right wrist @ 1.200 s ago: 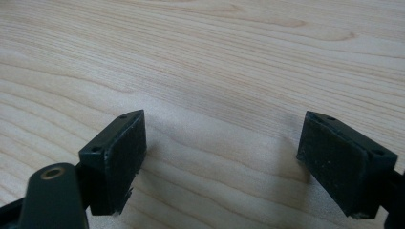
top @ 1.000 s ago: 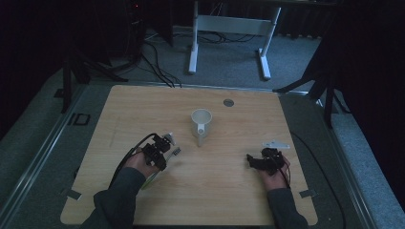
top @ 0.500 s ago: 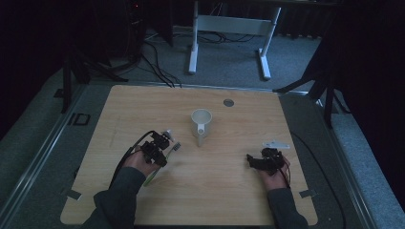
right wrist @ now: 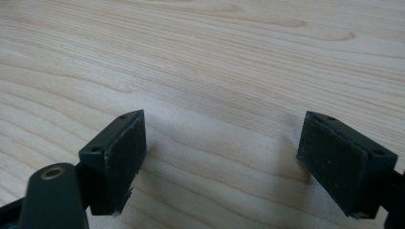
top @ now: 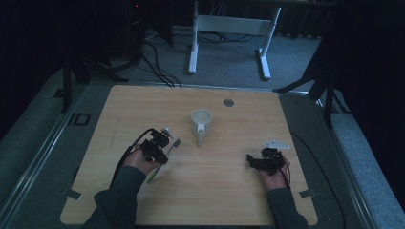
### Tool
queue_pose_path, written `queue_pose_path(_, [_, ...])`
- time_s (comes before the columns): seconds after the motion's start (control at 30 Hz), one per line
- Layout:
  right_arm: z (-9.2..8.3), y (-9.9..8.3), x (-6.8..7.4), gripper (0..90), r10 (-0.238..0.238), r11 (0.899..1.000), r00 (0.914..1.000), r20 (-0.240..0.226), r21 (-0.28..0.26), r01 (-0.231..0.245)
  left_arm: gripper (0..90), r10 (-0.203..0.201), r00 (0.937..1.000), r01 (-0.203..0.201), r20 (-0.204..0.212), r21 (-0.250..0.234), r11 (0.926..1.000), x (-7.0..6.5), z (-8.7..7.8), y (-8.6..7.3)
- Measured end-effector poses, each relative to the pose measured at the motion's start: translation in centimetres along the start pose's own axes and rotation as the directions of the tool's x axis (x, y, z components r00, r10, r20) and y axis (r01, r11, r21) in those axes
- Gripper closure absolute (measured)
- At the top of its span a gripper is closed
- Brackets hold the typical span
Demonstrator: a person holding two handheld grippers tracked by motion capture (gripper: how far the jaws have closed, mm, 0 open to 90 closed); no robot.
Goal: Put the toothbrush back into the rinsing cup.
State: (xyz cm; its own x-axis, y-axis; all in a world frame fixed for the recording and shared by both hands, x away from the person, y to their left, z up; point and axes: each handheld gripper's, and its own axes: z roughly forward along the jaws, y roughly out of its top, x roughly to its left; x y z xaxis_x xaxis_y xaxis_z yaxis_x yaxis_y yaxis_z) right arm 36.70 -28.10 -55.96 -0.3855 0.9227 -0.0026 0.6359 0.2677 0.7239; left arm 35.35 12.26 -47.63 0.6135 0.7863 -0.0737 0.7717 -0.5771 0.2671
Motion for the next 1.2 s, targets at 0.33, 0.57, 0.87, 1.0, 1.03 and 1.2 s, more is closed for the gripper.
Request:
queue_pose_path(0.33, [0.0, 0.0, 0.0, 16.5, -0.001, 1.0, 1.0, 0.0, 0.0, 0.001, 82.0, -0.013, 0.9999, 0.013, 0.004, -0.041, 0.9991, 0.0, -0.5, 0.1])
queue_pose_path(0.57, [0.0, 0.0, 0.0, 16.5, 0.0, 1.0, 1.0, 0.0, 0.0, 0.0, 81.9, -0.018, 0.9998, 0.018, 0.005, -0.073, 0.9972, 0.1, -0.9, 0.2])
queue_pose_path(0.87, [0.0, 0.0, 0.0, 16.5, 0.0, 1.0, 1.0, 0.0, 0.0, 0.0, 81.9, -0.025, 0.9994, 0.028, 0.023, -0.131, 0.991, 0.0, -1.3, 0.4])
queue_pose_path(1.0, [0.0, 0.0, 0.0, 16.5, 0.0, 1.0, 1.0, 0.0, 0.0, 0.0, 82.0, -0.027, 0.9994, 0.03, 0.022, -0.151, 0.9881, -0.1, -1.5, 0.4])
queue_pose_path(1.03, [0.0, 0.0, 0.0, 16.5, 0.0, 1.0, 1.0, 0.0, 0.0, 0.0, 81.9, -0.028, 0.9994, 0.031, 0.021, -0.159, 0.9869, 0.0, -1.6, 0.4])
queue_pose_path(1.2, [0.0, 0.0, 0.0, 16.5, 0.0, 1.0, 1.0, 0.0, 0.0, 0.0, 81.9, -0.026, 0.9994, 0.03, 0.023, -0.181, 0.9829, 0.0, -1.8, 0.3])
